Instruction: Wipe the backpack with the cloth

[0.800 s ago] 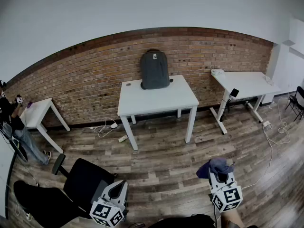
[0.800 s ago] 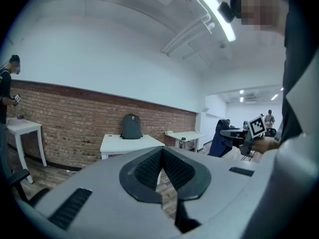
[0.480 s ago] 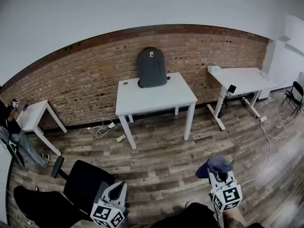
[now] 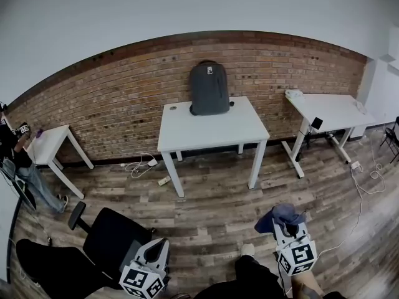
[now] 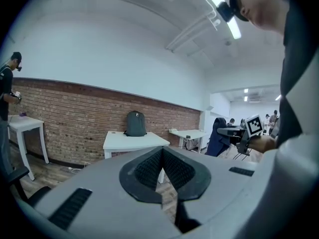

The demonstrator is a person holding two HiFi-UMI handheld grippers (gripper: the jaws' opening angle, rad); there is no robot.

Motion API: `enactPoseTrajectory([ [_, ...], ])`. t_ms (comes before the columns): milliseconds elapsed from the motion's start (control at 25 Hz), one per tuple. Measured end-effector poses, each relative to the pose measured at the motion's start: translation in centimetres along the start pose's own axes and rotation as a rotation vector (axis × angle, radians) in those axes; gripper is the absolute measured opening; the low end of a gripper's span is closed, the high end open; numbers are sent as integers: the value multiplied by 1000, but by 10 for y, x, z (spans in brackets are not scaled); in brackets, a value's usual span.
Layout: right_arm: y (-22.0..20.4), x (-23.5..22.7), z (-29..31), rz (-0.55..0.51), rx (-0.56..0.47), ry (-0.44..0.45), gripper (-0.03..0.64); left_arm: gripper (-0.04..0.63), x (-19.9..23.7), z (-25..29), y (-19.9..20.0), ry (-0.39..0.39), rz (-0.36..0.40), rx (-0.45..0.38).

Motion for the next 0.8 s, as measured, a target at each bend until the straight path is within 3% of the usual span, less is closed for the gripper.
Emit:
enactPoseTrajectory([
  [360, -16, -70, 97, 53, -66, 12, 64, -6, -1, 103, 30, 9, 64, 14],
  [800, -48, -147, 159, 79, -35, 18, 64, -6, -17, 212, 58, -10, 70, 32],
])
Point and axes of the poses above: the fingertips, and each gripper's own axes: z forward along the fingers, x to its left, y out of its top, the point moved 3 cm from there along -z, backward along the fingers, and after that the axes turned 13 degrees about -z, right-handed, at the moved point
